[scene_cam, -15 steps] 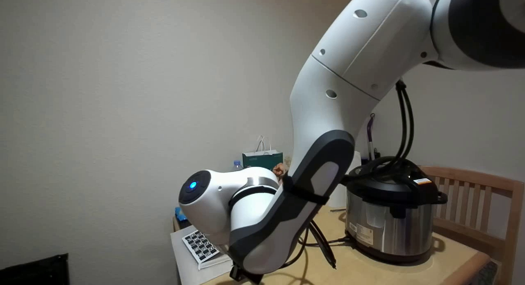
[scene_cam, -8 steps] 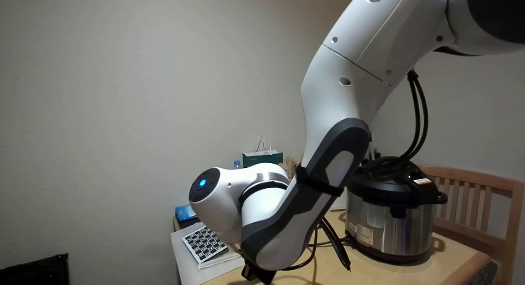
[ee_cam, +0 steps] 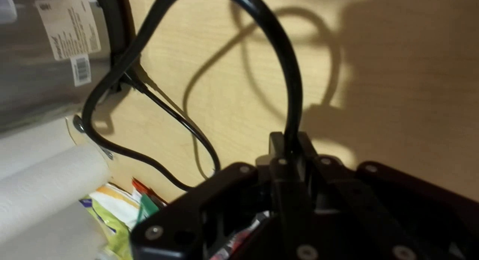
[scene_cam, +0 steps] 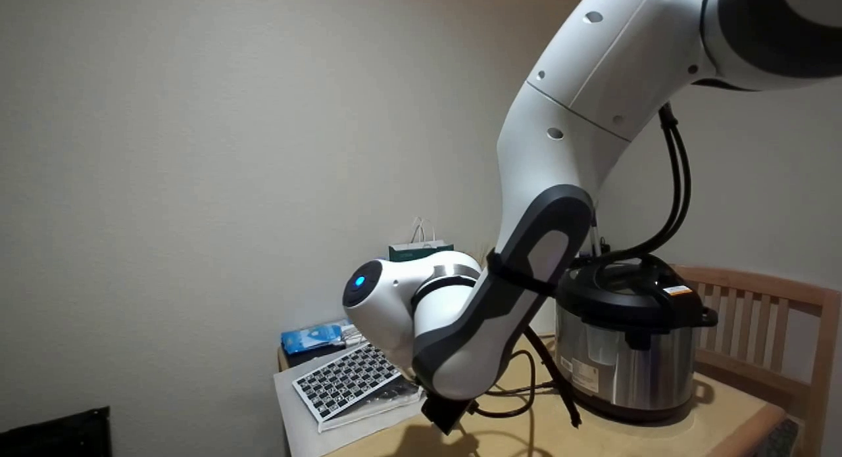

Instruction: Move the cable of the cooker closer to the cooker

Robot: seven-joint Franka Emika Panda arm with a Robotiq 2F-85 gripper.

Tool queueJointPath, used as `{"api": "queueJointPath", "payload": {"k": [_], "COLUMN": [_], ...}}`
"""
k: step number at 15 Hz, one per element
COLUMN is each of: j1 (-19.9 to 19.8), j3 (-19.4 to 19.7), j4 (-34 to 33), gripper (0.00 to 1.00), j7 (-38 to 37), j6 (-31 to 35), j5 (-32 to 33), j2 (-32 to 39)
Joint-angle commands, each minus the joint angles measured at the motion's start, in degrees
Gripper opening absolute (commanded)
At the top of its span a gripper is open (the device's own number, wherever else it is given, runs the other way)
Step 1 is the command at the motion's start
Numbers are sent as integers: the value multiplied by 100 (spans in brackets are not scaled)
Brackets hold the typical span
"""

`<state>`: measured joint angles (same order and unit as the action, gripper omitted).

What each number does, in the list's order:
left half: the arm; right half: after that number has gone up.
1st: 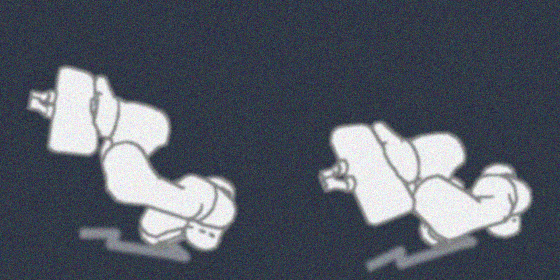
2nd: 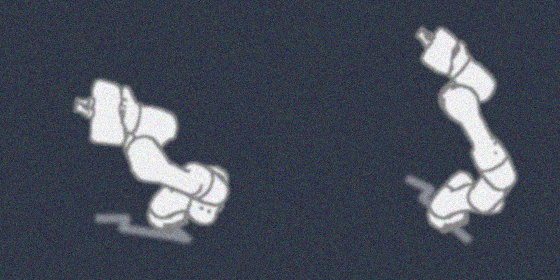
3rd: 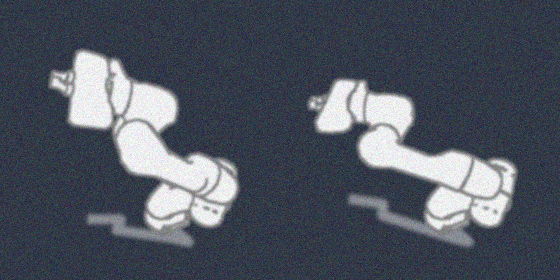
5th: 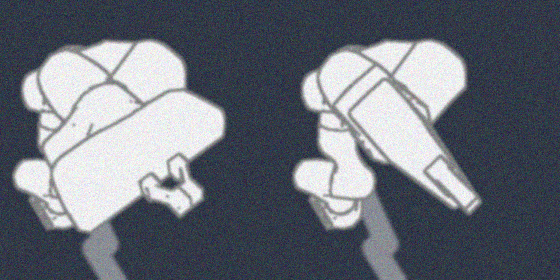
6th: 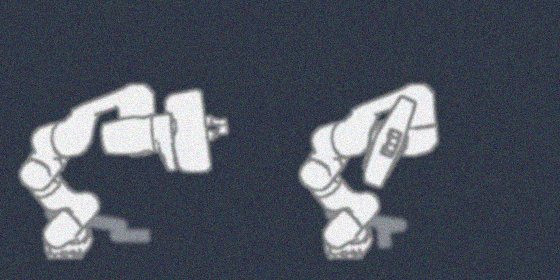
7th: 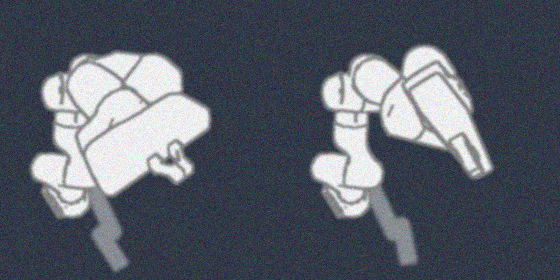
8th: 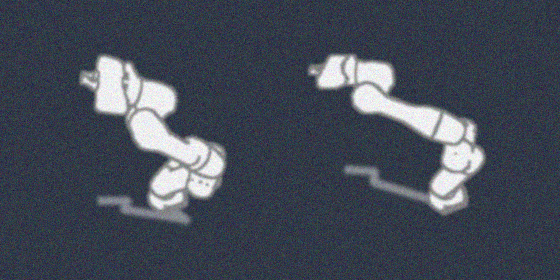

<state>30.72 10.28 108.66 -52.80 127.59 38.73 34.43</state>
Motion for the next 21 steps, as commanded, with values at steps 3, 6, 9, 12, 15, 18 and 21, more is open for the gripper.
{"api": "queueJointPath", "payload": {"k": [3, 6, 9, 12, 15, 18, 21], "j1": [-777, -1088, -1155, -1194, -1774, -2151, -2149], "j3": [-37, -285, -403, -429, -591, -516, -411], "j4": [922, 593, 524, 523, 718, 722, 563], "gripper": [8, 15, 15, 8, 8, 8, 15], "j7": [-1220, -1089, -1072, -907, 508, 1792, 1772], "j6": [-340, -383, -368, -351, 43, 218, 87], "j5": [135, 161, 137, 223, 63, -30, -47], "j2": [-762, -476, -431, -414, -547, -508, -395]}}
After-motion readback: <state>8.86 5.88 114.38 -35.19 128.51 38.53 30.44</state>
